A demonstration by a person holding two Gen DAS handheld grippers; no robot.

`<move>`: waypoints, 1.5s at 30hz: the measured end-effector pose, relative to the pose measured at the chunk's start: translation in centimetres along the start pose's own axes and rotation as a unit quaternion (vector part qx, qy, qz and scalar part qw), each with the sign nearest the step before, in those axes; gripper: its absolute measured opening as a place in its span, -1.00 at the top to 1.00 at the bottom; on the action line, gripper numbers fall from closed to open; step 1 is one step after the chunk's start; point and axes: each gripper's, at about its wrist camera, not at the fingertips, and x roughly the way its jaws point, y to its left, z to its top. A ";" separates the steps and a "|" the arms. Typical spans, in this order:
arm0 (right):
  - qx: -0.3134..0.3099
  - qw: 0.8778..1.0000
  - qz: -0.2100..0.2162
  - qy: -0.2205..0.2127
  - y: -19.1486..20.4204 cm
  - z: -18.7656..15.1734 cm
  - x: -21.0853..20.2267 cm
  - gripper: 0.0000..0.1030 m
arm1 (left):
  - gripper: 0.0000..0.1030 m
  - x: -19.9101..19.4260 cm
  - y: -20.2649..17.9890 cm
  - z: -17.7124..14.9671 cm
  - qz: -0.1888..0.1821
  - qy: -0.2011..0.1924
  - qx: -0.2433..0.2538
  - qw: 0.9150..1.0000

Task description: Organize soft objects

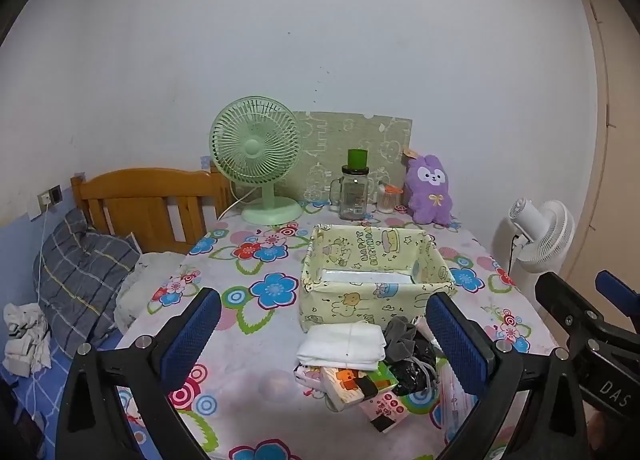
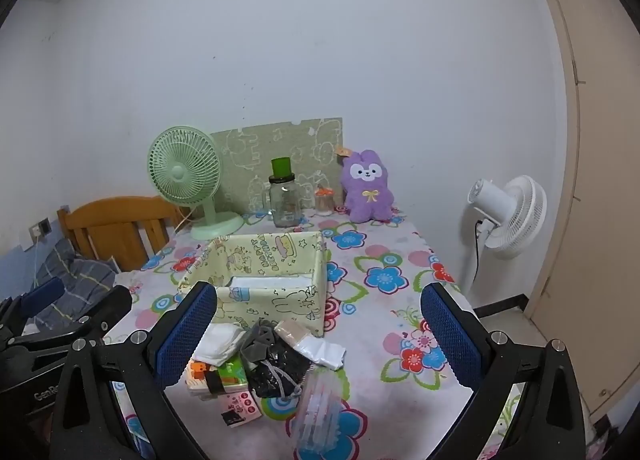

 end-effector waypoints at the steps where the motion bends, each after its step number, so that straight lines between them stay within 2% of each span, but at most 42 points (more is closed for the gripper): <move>1: 0.000 1.000 -0.001 0.000 0.0 0.0 0.0 -1.00 | -0.99 0.0 -0.1 0.0 -0.002 -0.001 0.001 1.000; 45: 0.011 1.000 -0.003 -0.003 -0.5 0.3 0.2 -0.99 | -0.94 0.8 -0.4 0.3 -0.006 0.000 0.005 1.000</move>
